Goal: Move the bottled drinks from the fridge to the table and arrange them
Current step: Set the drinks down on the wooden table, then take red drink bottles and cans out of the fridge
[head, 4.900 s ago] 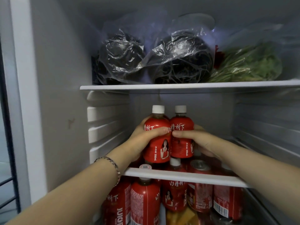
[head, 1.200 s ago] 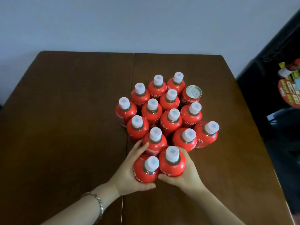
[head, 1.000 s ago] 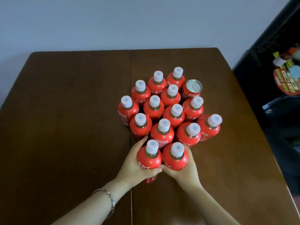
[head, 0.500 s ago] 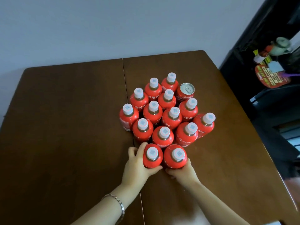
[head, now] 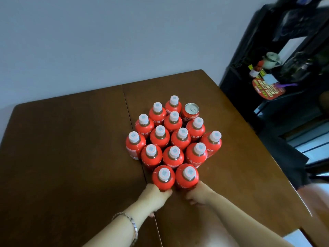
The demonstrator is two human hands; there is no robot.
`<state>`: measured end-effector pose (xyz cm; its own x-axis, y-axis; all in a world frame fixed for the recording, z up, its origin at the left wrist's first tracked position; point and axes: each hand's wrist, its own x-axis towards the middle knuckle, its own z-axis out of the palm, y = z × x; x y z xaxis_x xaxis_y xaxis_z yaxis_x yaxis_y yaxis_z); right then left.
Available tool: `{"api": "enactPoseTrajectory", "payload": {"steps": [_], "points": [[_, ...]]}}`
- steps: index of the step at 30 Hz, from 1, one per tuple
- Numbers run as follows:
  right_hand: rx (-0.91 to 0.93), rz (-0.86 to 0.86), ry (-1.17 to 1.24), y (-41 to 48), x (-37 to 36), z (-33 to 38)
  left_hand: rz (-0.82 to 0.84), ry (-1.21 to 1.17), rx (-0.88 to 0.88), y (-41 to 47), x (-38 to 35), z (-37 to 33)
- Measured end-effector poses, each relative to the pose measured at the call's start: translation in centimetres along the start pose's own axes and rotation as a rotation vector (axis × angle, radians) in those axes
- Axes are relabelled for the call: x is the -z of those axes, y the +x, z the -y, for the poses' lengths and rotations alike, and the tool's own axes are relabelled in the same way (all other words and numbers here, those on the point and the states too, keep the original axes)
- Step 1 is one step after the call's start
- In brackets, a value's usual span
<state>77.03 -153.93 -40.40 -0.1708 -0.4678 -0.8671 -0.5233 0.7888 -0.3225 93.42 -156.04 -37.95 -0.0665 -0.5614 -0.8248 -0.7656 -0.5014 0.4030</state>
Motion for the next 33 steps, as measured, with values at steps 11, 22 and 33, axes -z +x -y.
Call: {"api": "enactPoseTrajectory", "payload": {"steps": [11,22,33], "points": [[-0.035,-0.171,0.128,-8.6,5.8,-8.7,0.138,0.645,-0.499,-8.9,-5.0,-9.0],[-0.184,-0.490,0.577,-25.6,10.9,-34.7,0.292,0.934,-0.924,-23.7,-29.6,-19.5],[-0.507,-0.890,0.902,-47.6,7.6,-69.2,0.707,1.325,-1.282,-47.4,-63.9,-18.6]]}}
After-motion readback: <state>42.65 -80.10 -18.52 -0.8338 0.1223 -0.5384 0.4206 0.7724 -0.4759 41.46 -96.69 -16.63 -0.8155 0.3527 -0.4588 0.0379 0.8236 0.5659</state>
